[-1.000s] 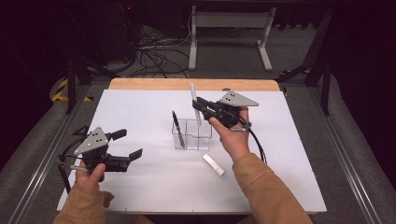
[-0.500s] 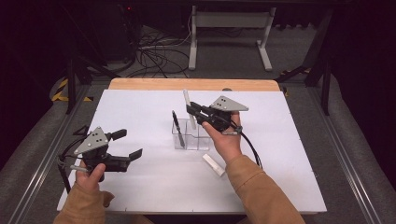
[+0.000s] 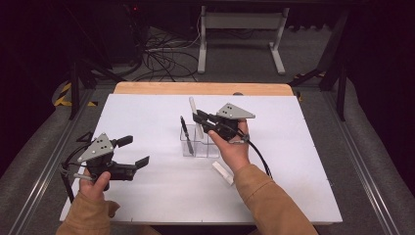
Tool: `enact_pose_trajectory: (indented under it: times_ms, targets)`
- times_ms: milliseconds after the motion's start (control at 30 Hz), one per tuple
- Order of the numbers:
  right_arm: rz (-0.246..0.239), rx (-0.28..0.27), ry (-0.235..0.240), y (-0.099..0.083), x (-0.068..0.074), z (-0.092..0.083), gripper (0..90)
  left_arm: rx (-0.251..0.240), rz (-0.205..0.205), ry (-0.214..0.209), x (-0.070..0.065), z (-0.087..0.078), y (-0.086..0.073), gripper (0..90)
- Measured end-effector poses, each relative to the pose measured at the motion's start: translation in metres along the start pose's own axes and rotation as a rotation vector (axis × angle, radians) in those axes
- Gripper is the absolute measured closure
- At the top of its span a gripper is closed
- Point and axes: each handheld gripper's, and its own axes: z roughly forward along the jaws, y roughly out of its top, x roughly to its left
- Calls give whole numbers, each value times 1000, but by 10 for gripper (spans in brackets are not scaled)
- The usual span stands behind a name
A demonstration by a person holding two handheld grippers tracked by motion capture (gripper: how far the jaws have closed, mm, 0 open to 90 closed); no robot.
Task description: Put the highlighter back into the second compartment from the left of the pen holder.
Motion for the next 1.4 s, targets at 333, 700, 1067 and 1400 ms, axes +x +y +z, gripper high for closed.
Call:
enact_pose_trajectory:
  times_ms: [333,700,1067,1400]
  targets:
    - [5,57,-18,-9,3,-2,779,1,2,-1,0,1,0,104]
    - [-26,45,-73,-4,5,-14,455,2,10,-1,1,2,1,104]
    - [-25,37,-75,7,9,-46,402,-6,8,-2,0,2,2,104]
    - [-22,65,-73,5,12,-65,387,-16,-1,-7,-1,2,2,101]
